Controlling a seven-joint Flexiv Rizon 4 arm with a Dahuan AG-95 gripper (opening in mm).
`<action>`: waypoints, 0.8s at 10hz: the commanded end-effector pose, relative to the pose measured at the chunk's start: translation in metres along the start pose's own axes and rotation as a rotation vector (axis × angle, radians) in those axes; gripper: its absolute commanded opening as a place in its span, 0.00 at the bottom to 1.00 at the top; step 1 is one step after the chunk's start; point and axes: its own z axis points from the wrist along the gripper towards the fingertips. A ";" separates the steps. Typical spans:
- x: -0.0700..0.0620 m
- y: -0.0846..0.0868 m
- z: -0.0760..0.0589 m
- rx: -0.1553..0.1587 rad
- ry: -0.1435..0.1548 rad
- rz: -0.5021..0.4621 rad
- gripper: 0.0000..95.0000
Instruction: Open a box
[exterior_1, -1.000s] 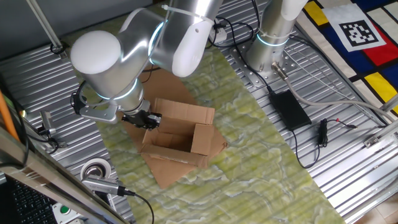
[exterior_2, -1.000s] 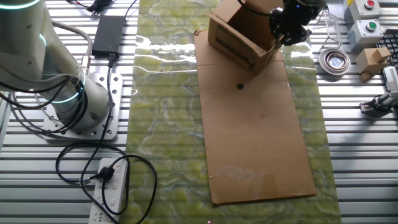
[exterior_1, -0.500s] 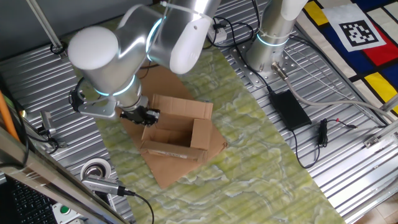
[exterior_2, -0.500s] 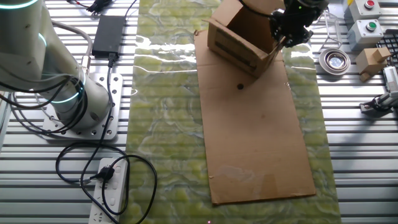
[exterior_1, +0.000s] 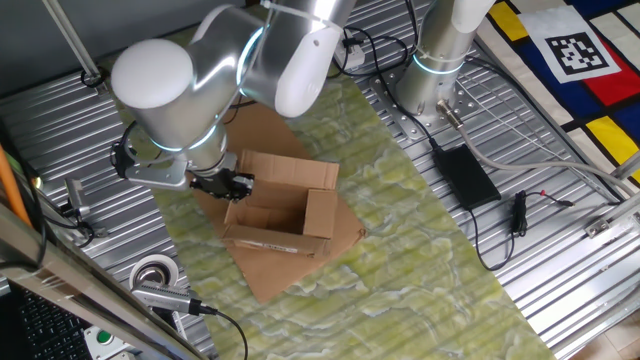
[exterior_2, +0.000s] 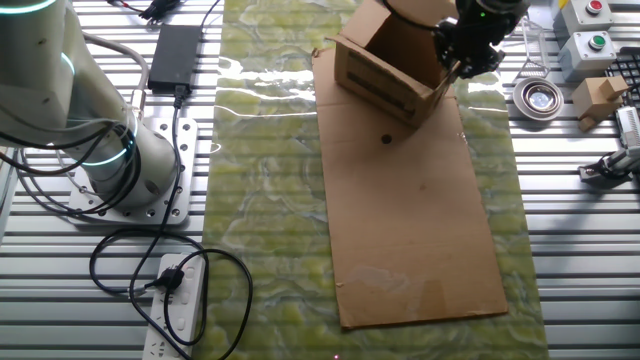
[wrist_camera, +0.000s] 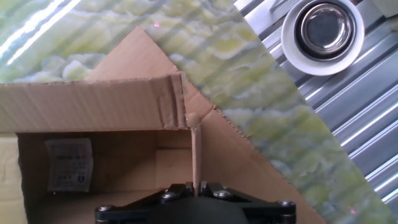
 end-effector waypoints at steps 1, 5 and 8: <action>-0.001 -0.003 0.001 0.002 -0.009 0.004 0.00; 0.004 -0.006 0.002 0.006 -0.004 0.022 0.20; 0.004 -0.006 0.002 0.003 -0.009 0.023 0.60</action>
